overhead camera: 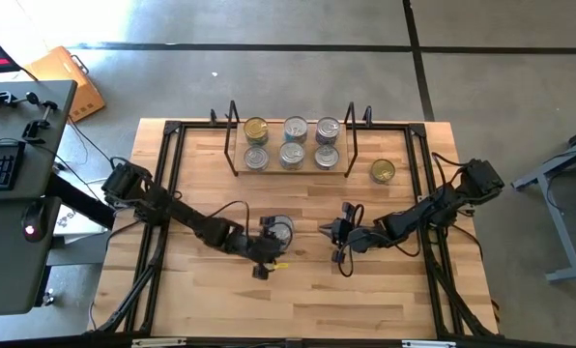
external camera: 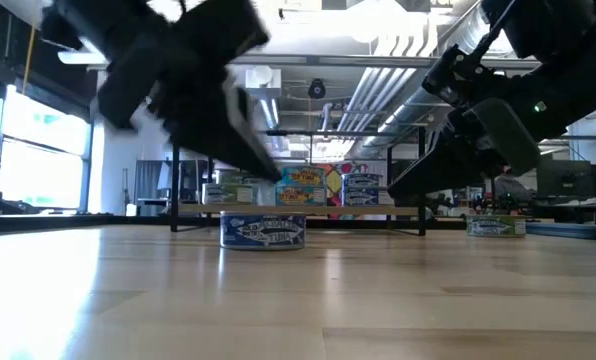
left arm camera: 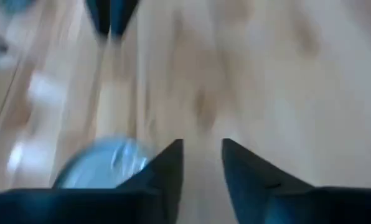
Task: Stack canned seafood by type on shelf
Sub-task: Stack the blue tuna can on top of the blue tuna can on the shelf
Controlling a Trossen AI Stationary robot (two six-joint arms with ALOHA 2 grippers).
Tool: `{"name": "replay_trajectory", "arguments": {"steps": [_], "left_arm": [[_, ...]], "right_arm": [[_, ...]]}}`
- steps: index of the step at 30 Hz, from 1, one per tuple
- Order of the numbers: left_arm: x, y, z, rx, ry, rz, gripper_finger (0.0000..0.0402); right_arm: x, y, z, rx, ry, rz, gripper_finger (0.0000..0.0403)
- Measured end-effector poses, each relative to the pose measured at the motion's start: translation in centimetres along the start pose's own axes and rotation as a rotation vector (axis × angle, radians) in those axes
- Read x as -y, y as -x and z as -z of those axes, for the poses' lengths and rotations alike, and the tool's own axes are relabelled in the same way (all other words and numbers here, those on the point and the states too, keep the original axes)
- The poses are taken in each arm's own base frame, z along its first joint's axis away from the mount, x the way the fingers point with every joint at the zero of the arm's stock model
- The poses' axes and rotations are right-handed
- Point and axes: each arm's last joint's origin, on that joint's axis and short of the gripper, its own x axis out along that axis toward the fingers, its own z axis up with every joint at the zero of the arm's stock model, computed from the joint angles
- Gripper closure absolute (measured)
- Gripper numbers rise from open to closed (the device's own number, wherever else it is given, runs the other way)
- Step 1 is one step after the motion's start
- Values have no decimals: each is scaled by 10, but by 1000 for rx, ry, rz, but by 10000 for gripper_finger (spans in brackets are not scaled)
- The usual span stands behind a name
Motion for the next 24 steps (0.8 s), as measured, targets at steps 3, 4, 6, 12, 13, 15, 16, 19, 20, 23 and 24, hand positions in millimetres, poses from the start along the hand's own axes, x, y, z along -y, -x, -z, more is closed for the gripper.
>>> {"name": "replay_trajectory", "arguments": {"steps": [3, 4, 6, 12, 13, 15, 16, 19, 20, 23, 24], "left_arm": [[1, 2, 10, -91, -53, -81, 255], [0, 2, 12, -115, -67, -107, 242], [-3, 3, 17, -159, -98, -152, 221], [-14, -7, 27, -251, -180, -98, 236], [-16, -9, 26, -249, -177, -90, 249], [-17, -13, 28, -251, -184, -87, 280], [-17, -15, 28, -247, -186, -89, 297], [-18, -19, 28, -239, -194, -88, 352], [-18, -19, 28, -236, -198, -84, 371], [-19, -19, 23, -188, -182, -81, 394], [-18, -19, 22, -179, -179, -78, 393]], "right_arm": [[0, 0, 0, 4, -55, 14, 358], [0, 0, 0, 4, -77, 14, 358], [0, 0, 0, 5, -118, 14, 358], [-3, 2, 1, 5, -135, 0, 359], [-3, 2, 1, 6, -131, -2, 359], [-4, 2, 0, 12, -113, -7, 359], [-4, 2, -1, 22, -101, -14, 359], [-4, 2, -7, 69, -61, -23, 358], [-4, 1, -8, 82, -34, -23, 357], [0, -1, -14, 122, 12, -28, 340], [1, -2, -16, 131, 27, -29, 330]]}}
